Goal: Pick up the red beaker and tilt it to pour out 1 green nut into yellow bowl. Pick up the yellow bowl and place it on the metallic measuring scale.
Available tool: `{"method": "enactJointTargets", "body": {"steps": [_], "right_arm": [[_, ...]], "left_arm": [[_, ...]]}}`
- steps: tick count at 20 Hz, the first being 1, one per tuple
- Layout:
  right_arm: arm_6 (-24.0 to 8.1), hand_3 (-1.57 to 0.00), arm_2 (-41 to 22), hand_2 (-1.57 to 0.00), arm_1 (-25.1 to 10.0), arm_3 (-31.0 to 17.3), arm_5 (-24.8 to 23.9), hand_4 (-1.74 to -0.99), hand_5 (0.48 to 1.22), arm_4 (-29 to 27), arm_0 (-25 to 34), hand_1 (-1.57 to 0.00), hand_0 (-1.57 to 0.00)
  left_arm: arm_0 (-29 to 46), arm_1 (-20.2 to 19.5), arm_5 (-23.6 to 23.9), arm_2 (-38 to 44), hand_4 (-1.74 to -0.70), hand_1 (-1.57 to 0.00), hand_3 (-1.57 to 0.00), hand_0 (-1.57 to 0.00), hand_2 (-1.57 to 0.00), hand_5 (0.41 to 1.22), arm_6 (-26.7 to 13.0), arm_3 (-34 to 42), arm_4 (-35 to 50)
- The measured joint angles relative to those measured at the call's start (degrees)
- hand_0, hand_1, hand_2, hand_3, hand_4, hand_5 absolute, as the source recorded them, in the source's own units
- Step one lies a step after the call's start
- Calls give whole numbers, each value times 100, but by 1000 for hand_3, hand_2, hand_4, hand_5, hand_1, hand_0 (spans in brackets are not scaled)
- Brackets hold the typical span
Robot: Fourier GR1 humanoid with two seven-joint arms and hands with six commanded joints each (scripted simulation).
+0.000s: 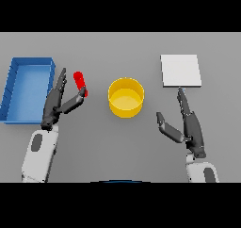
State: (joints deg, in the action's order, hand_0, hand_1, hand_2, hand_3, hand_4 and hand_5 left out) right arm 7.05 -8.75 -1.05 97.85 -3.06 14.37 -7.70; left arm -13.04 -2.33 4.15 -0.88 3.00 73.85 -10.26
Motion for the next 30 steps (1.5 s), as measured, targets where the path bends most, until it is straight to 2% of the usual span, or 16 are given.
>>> {"method": "enactJointTargets", "body": {"steps": [5,10,12,14,17,18,19,21,23,24,25,26,27,28,30], "right_arm": [[-126,1,-3,1,11,84,-33,-1247,672,23,42,1,1],[-59,1,-26,1,-11,91,-3,-1257,686,42,-9,1,1],[-137,1,-3,1,13,94,26,-1267,692,-38,14,1,1],[-28,1,27,1,-56,145,67,-1262,691,-77,-32,1,1],[-107,1,51,1,-12,149,20,-1259,691,-98,-1,1,1],[-152,1,22,1,22,113,-26,-1255,691,-28,45,1,1],[-113,1,51,1,-19,116,-12,-1252,690,-47,12,1,1],[-104,1,8,1,4,62,-52,-1245,692,47,31,1,1],[-80,1,42,1,-77,59,-30,-1240,693,54,47,1,1],[-88,1,-12,1,-11,115,-36,-1233,688,61,64,1,1],[-137,1,6,1,-14,89,-27,-1233,686,39,67,1,1],[-81,1,-10,1,-4,112,-5,-1232,685,18,-1,1,1],[-158,1,10,1,13,69,-46,-1219,680,33,81,1,1],[-75,1,-12,1,30,72,-76,-1207,677,75,61,1,1],[-118,1,-13,1,18,-12,-103,-1186,670,138,159,1,1]], "left_arm": [[-652,89,97,208,-1194,1,1,1,1,631,473,-1045,16],[-1189,120,336,275,-1252,1,1,1,1,661,898,-1792,-176],[-1518,147,430,329,-1261,1,1,1,1,671,877,-2155,-223],[-1685,153,462,386,-1262,1,1,1,1,680,1036,-2398,-222],[-1919,141,547,446,-1297,-24,1,1,-41,715,1164,-2716,-265],[-1938,179,620,488,-1324,-141,-47,-93,-150,741,1341,-2795,-251],[-1940,211,671,538,-1355,-364,-218,-322,-358,770,1451,-2860,-220],[-2074,309,805,664,-1480,-799,-584,-772,-794,933,1501,-3072,-148],[-2155,344,849,679,-1569,-1077,-891,-1060,-1074,1036,1823,-3243,-213],[-2186,359,835,704,-1601,-1176,-997,-1162,-1173,1073,1958,-3309,-205],[-2219,368,793,730,-1572,-1255,-1111,-1244,-1253,1103,2042,-3365,-154],[-2221,377,799,732,-1606,-1318,-1203,-1309,-1317,1119,2037,-3364,-138],[-2237,394,840,764,-1633,-1369,-1277,-1361,-1367,1125,2030,-3375,-105],[-2220,418,861,781,-1654,-1409,-1336,-1403,-1408,1127,2033,-3344,-65],[-2320,359,879,820,-1686,-1467,-1420,-1464,-1467,1129,1951,-3366,-35]]}}
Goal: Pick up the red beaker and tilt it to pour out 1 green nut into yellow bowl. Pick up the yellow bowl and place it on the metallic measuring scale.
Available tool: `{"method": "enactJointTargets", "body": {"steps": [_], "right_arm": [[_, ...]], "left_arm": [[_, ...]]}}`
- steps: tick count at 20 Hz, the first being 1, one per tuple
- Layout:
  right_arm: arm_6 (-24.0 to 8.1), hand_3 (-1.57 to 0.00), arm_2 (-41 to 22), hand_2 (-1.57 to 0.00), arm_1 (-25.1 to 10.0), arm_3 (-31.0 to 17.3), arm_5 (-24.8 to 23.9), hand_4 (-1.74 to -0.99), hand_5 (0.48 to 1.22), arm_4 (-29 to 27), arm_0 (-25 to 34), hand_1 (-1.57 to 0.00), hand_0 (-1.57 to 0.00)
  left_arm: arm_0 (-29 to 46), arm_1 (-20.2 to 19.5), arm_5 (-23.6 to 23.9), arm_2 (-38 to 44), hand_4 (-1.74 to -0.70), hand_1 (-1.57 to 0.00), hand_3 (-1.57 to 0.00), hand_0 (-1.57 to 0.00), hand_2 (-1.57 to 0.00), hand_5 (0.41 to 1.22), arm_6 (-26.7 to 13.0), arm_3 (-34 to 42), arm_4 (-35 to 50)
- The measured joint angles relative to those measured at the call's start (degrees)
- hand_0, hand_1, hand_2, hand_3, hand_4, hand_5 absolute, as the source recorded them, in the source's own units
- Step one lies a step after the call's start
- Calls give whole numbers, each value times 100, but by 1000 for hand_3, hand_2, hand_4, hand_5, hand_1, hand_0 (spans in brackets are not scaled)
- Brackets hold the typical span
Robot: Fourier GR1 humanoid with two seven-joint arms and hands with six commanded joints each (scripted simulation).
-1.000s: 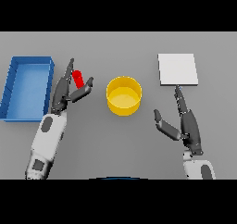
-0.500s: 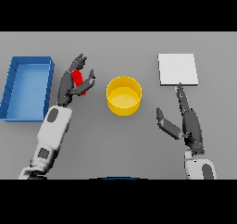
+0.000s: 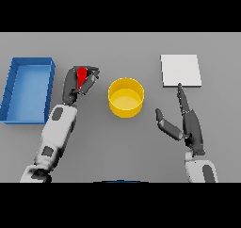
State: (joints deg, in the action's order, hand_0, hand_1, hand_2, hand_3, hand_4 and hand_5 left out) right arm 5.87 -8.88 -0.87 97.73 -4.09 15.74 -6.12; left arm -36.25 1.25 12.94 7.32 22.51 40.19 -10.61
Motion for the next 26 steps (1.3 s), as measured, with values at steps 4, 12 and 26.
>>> {"method": "enactJointTargets", "body": {"steps": [4,12,26], "right_arm": [[90,1,57,1,-108,-40,-51,-1127,659,78,-36,1,1],[143,1,-40,1,-57,1,-117,-1092,667,232,-122,1,1],[179,1,-103,1,-101,153,-80,-1066,684,312,-144,1,1]], "left_arm": [[-33,-154,20,-181,-1718,-1529,-1509,-1527,-1528,1126,-214,409,-102],[-225,-1014,-438,-1628,-1735,-1560,-1555,-1559,-1560,1127,-1262,1346,-1553],[-1354,-1821,-1982,-3953,-1647,-1570,-1570,-1570,-1570,1207,-2194,1545,-3801]]}}
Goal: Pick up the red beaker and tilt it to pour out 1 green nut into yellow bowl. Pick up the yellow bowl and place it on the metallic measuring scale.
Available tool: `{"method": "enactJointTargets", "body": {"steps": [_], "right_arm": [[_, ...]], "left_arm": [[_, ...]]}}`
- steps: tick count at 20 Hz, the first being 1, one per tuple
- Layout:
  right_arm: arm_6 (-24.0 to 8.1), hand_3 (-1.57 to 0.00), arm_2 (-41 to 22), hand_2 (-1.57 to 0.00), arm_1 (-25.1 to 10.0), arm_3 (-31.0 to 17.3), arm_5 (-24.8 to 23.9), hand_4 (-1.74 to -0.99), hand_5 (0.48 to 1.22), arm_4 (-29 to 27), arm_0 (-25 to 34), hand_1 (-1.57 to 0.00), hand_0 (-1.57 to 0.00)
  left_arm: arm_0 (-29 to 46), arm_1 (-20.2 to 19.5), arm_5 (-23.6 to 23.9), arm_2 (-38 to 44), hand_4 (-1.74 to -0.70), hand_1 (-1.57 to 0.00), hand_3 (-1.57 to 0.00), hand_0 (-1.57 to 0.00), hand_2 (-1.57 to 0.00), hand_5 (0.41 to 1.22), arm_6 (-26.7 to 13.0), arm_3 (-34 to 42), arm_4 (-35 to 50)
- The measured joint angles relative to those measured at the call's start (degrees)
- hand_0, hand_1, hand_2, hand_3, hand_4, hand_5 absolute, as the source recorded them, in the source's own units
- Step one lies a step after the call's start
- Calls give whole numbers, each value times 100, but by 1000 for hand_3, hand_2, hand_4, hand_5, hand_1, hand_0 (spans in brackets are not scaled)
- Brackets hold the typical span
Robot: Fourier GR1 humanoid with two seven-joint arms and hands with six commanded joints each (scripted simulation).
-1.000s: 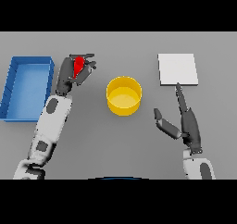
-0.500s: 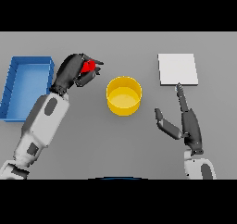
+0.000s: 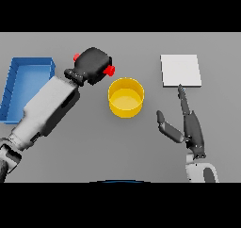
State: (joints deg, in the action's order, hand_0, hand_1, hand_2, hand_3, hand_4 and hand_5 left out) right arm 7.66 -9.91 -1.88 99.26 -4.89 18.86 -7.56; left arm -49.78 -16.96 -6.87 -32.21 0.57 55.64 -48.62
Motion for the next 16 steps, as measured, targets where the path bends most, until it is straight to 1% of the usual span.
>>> {"method": "enactJointTargets", "body": {"steps": [1,2,3,4,5,8,9,12,13,14,15,16], "right_arm": [[51,1,-14,1,9,-5,25,-1063,681,-20,-30,1,1],[7,1,-22,1,85,-34,52,-1063,681,-100,18,1,1],[28,1,-7,1,55,-82,80,-1060,675,-116,24,1,1],[-23,1,-47,1,100,-87,101,-1057,674,-119,-18,1,1],[-2,1,18,1,67,-66,119,-1056,672,-204,-24,1,1],[-46,1,17,1,7,-83,148,-1066,689,-167,18,1,1],[-20,1,-13,1,-5,-102,143,-1069,689,-106,14,1,1],[21,1,-23,1,16,-98,179,-1063,697,-155,31,1,1],[27,1,-32,1,53,-86,172,-1060,700,-174,44,1,1],[23,1,-58,1,46,-60,151,-1058,696,-111,15,1,1],[-99,1,-6,1,11,-110,161,-1060,696,-138,34,1,1],[-67,1,4,1,31,-160,182,-1056,693,-189,31,1,1]], "left_arm": [[-169,-9,-236,-182,-1612,-1570,-1570,-1570,-1570,1210,7,-40,-123],[-343,-3,-351,-333,-1582,-1570,-1570,-1570,-1570,1212,30,-184,-295],[-491,17,-518,-508,-1612,-1571,-1570,-1570,-1571,1214,42,-237,-469],[-583,48,-685,-649,-1637,-1571,-1570,-1571,-1571,1215,7,-286,-592],[-701,91,-770,-775,-1657,-1571,-1571,-1571,-1571,1216,-6,-400,-723],[-973,104,-901,-1223,-1696,-1571,-1571,-1571,-1571,1219,111,-649,-1183],[-1073,52,-962,-1362,-1705,-1571,-1571,-1571,-1571,1219,167,-717,-1331],[-1359,92,-1128,-1689,-1723,-1571,-1571,-1571,-1571,1220,190,-899,-1674],[-1444,70,-1075,-1756,-1726,-1571,-1571,-1571,-1571,1220,256,-964,-1760],[-1470,119,-1087,-1842,-1729,-1571,-1571,-1571,-1571,1220,238,-1016,-1845],[-1485,160,-1028,-1900,-1732,-1571,-1571,-1571,-1571,1220,227,-1049,-1915],[-1511,188,-1036,-1961,-1733,-1571,-1571,-1571,-1571,1221,215,-1052,-1979]]}}
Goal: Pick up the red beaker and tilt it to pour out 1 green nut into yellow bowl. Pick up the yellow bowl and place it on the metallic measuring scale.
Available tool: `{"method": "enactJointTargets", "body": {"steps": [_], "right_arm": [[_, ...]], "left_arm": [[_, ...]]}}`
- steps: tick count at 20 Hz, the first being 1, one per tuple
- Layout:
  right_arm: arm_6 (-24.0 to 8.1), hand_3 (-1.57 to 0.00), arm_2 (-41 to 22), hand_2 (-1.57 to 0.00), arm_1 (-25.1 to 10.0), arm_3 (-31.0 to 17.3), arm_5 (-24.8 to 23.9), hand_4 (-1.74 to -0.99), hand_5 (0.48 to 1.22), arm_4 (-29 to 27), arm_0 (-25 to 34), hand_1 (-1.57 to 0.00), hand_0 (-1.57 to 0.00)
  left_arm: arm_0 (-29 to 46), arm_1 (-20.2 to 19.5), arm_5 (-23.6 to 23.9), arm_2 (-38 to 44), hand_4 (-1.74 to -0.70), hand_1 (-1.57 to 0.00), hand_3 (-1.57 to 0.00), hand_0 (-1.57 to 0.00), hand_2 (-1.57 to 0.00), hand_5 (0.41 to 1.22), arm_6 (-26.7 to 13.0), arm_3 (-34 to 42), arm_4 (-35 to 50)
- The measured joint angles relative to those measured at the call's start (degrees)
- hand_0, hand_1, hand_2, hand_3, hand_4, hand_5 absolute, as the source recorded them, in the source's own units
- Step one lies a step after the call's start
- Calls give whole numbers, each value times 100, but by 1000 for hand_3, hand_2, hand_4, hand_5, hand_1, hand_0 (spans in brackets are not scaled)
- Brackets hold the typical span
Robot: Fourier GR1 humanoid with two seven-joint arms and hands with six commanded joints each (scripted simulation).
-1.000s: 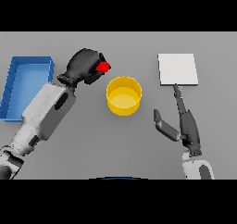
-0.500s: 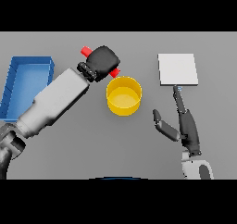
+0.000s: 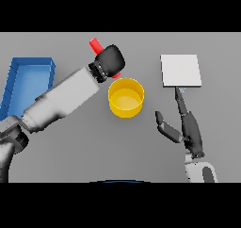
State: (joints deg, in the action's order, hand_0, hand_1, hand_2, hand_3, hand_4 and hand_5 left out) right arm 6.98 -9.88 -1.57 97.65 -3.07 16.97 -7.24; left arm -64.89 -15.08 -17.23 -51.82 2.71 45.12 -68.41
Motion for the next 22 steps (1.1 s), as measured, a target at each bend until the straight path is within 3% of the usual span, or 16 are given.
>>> {"method": "enactJointTargets", "body": {"steps": [2,6,8,12,15,18,20,22], "right_arm": [[169,1,-14,1,29,6,71,-1058,700,-100,-22,1,1],[138,1,2,1,69,11,-73,-1076,678,-4,-19,1,1],[42,1,-67,1,135,21,-188,-1082,677,170,43,1,1],[250,1,2,1,48,-62,-166,-1061,671,119,46,1,1],[217,1,4,1,42,-52,-157,-1047,681,117,47,1,1],[181,1,-66,1,104,5,-190,-1027,686,189,47,1,1],[147,1,-85,1,114,0,-194,-1035,685,215,44,1,1],[97,1,-119,1,134,31,-244,-1030,682,299,22,1,1]], "left_arm": [[10,38,60,-139,-1736,-1571,-1571,-1571,-1571,1221,-41,55,-145],[-86,120,233,-490,-1735,-1571,-1571,-1571,-1571,1221,-58,16,-525],[-243,190,87,-688,-1734,-1571,-1571,-1571,-1571,1221,-46,-68,-729],[-554,306,-83,-1122,-1732,-1571,-1571,-1571,-1571,1221,305,-217,-1093],[-741,437,-246,-1370,-1728,-1571,-1571,-1571,-1571,1221,381,-321,-1329],[-980,521,-324,-1385,-1729,-1571,-1571,-1571,-1571,1221,516,-474,-1369],[-1125,387,11,-1191,-1726,-1571,-1571,-1571,-1571,1221,634,-584,-1266],[-1493,306,4,-985,-1726,-1571,-1571,-1571,-1571,1221,646,-763,-1205]]}}
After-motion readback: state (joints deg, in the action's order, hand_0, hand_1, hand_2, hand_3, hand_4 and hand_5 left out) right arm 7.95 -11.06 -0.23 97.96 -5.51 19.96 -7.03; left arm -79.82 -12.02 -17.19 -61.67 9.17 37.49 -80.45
